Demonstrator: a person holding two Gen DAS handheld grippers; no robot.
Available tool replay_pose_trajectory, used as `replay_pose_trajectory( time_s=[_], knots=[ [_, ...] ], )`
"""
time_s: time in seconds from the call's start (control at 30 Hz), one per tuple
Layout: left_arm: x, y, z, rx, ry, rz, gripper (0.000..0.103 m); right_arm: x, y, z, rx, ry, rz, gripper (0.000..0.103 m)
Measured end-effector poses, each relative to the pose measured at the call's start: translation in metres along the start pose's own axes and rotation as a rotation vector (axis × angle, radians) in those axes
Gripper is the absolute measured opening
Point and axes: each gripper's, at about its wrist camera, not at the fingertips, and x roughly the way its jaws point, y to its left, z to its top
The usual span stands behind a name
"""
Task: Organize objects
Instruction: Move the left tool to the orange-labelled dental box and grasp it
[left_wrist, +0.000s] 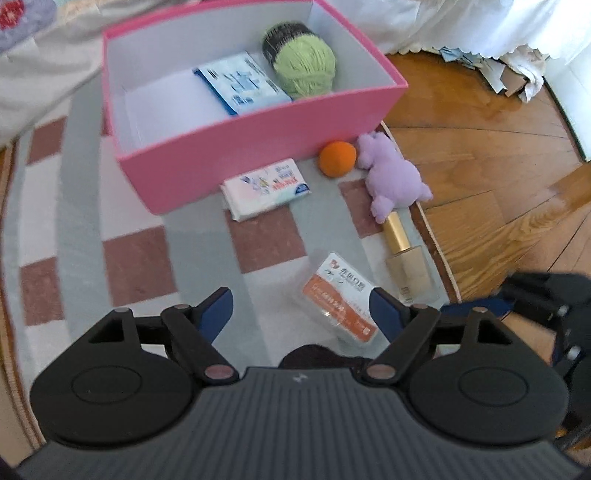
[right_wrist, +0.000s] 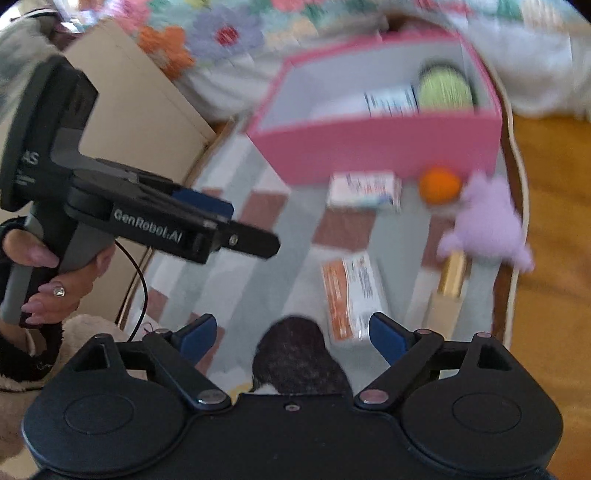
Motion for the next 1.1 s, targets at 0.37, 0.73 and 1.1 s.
replay_pose_trajectory(
  time_s=[0.37,0.73,1.1],
  knots=[
    [0.06,0.003,-0.004,-0.033,0.031,-0.095,0.08,0.056,-0.025,-0.012,0.157,0.135,0.018,0.091],
    [0.08,0.013,-0.008,-0.06,-0.006,-0.159,0.055,0.082,-0.026,-0.011,0.103,0.111,-0.073,0.076],
    [0.082,0.042,-0.034,-0.384,0.042,-0.272,0.054,0.085,-0.022,-0.001,-0.06,0.019,-0.233,0.072]
  ],
)
